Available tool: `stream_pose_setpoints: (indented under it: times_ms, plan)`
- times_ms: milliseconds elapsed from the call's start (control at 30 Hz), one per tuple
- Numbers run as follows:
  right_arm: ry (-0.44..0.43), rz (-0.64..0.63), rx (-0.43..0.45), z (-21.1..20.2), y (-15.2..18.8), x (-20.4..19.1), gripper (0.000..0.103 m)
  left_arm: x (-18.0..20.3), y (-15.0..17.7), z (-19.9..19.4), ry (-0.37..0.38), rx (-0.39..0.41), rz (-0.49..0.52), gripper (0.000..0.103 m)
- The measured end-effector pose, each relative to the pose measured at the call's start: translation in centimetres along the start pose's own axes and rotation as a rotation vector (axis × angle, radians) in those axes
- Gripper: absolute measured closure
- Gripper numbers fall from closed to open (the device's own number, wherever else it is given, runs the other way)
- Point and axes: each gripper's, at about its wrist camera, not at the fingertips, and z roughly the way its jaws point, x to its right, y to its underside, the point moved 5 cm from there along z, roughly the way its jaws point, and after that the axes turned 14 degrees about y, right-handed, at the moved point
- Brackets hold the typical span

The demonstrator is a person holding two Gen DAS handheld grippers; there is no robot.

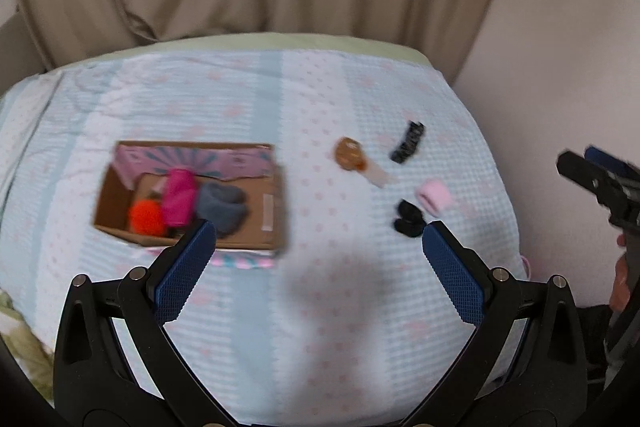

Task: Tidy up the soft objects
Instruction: 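Move both tools from the box toward the remaining items, then grasp the black fabric piece with the left tool while the right tool grasps the pink fuzzy band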

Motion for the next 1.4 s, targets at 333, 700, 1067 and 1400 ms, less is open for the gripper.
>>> stream_pose_setpoints:
  times_ms: [333,700,1067,1400]
  plan:
    - [-0.008,-0.101,-0.021,8.7,0.6,6.7,0.000,7.1,2.1,12.3,0.094,-0.067,0.135,0.000]
    - [-0.063,-0.237,-0.091,23.2,6.5,6.3,0.010,8.1,6.9,28.7,0.155,-0.181,0.230,0.002]
    - [-0.137,-0.307,-0.156,31.7,10.3,4.7,0.025,8.2,8.5,36.0,0.145,-0.236,0.280,0.022]
    - [-0.181,-0.357,-0.170,33.5,10.8,3.0,0.058,9.0,8.3,36.0,0.165,-0.247,0.335,0.062]
